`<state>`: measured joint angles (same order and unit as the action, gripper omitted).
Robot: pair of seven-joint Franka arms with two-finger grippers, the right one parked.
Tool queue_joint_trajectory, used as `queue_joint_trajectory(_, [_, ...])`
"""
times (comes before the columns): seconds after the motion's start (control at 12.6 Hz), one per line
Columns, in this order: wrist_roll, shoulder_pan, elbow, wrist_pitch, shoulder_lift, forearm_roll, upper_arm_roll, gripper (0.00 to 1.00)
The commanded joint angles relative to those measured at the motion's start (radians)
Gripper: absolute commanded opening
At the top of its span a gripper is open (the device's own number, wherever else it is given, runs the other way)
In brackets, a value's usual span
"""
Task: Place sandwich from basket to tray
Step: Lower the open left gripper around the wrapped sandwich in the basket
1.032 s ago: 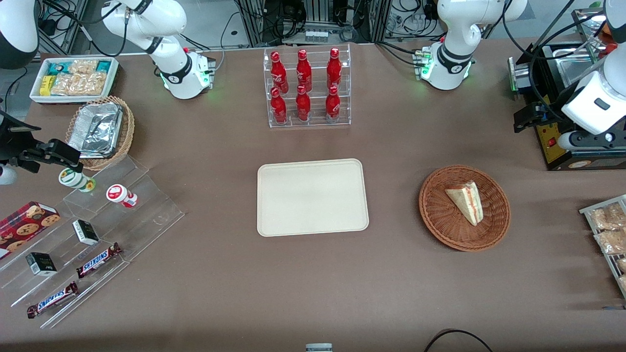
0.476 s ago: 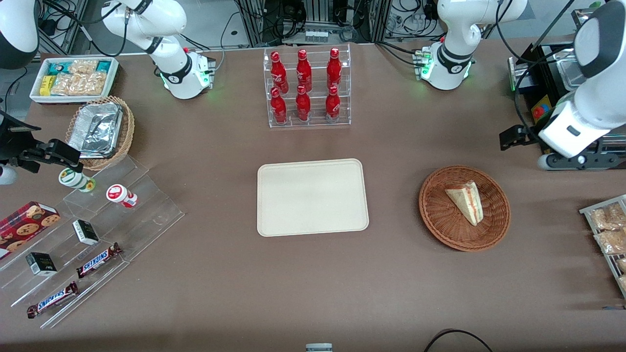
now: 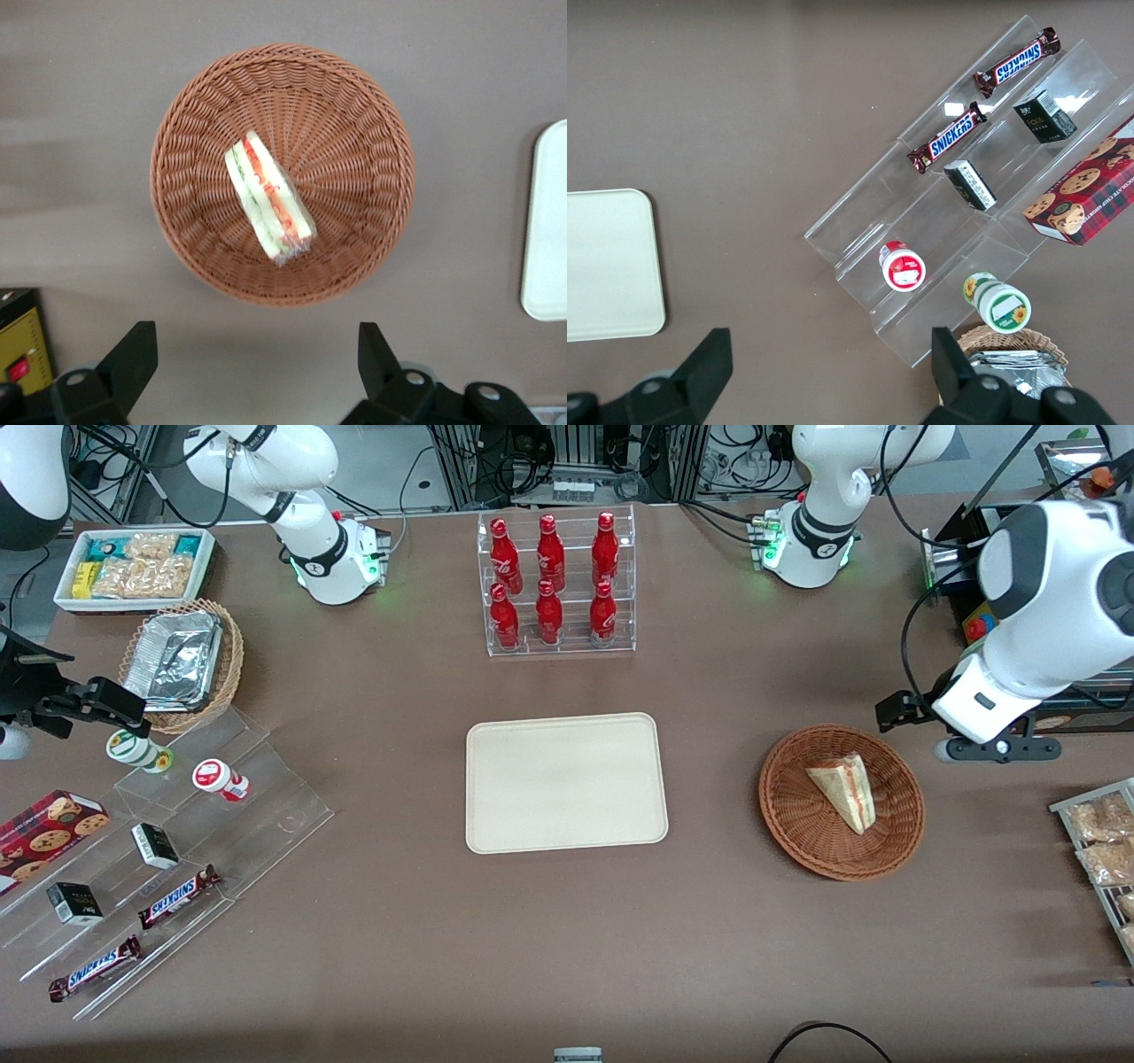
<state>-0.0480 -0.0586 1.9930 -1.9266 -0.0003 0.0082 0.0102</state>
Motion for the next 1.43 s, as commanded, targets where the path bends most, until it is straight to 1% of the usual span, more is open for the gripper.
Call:
queue_joint_trajectory(0.0, [-0.004, -0.001, 0.113, -0.145, -0.018, -0.011, -0.007, 1.0])
queue_joint_trajectory(0.16, [-0.018, -0.001, 0.191, -0.268, -0.015, -0.011, -0.007, 1.0])
queue_joint_trajectory(0.32, [-0.099, -0.001, 0.216, -0.327, 0.003, -0.011, -0.007, 1.0])
queue_joint_trajectory(0.56, [-0.303, -0.004, 0.214, -0.344, 0.034, -0.011, -0.007, 1.0])
queue_joint_trajectory(0.63, [-0.396, -0.007, 0.214, -0.351, 0.049, -0.011, -0.007, 1.0])
queue_joint_trajectory(0.87, [-0.648, -0.012, 0.213, -0.425, 0.115, -0.011, -0.003, 1.0])
queue_joint_trajectory(0.95, [-0.683, -0.02, 0.213, -0.433, 0.129, -0.011, -0.003, 1.0])
queue_joint_trajectory(1.35, [-0.691, -0.02, 0.207, -0.443, 0.19, -0.011, -0.003, 1.0])
